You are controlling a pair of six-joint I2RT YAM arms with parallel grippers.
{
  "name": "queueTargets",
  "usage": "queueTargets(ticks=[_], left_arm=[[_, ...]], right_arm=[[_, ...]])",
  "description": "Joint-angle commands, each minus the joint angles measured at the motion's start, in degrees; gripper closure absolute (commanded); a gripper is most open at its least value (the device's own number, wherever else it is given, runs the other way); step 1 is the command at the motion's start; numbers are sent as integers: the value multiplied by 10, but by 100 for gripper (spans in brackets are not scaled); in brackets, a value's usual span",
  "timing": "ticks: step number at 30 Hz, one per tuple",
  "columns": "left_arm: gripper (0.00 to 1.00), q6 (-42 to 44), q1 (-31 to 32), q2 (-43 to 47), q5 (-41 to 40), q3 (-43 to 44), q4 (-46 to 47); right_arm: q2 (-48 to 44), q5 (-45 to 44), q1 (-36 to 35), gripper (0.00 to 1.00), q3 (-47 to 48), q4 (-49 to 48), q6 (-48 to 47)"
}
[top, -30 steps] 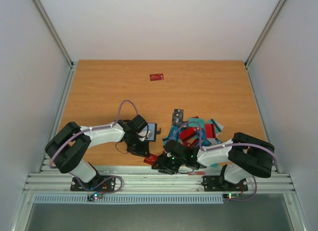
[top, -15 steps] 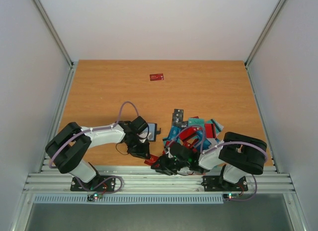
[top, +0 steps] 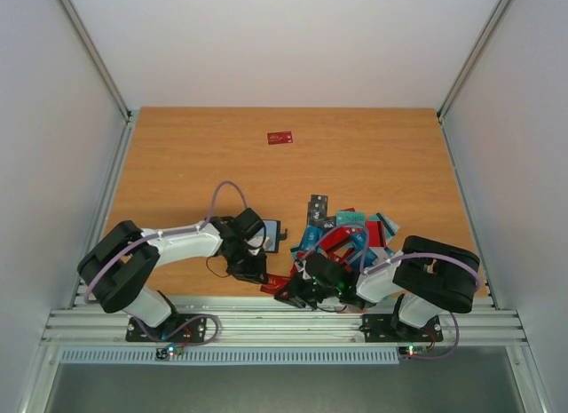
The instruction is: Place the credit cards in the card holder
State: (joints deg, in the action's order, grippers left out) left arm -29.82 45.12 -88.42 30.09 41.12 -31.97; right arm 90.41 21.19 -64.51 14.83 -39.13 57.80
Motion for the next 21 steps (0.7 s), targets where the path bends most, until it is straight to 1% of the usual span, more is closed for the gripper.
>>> queueTargets(ticks=[1,4,6,8,9,11,14,16,18,21], left_arm=[[75,-2,5,44,-35,18,-27],[71,4,4,74,-69,43,-64],[69,14,4,94,-92,67,-98],[68,32,1,115,-115,92,-134],[67,39,0,126,-123,106,-156],[64,61,-6,149,-138,132,-184],[63,88,-20,175,-162,182,-231],[62,92,-37,185,-173,218,-261],[61,78,-52,188,-178,255,-289],[59,44,-65,187,-184,309,-323]], right_arm=[[-18,-6,15,99,-3,54,-13],[-42,19,30,99,10,96,-39],[-65,43,43,99,33,156,-71],[-100,66,56,99,74,255,-124],[-115,72,60,99,100,320,-175],[-139,71,68,99,165,459,-254],[-148,57,82,99,256,624,-366],[-139,38,89,99,330,715,-432],[-124,14,92,99,385,796,-491],[-109,-33,97,99,451,862,-556]])
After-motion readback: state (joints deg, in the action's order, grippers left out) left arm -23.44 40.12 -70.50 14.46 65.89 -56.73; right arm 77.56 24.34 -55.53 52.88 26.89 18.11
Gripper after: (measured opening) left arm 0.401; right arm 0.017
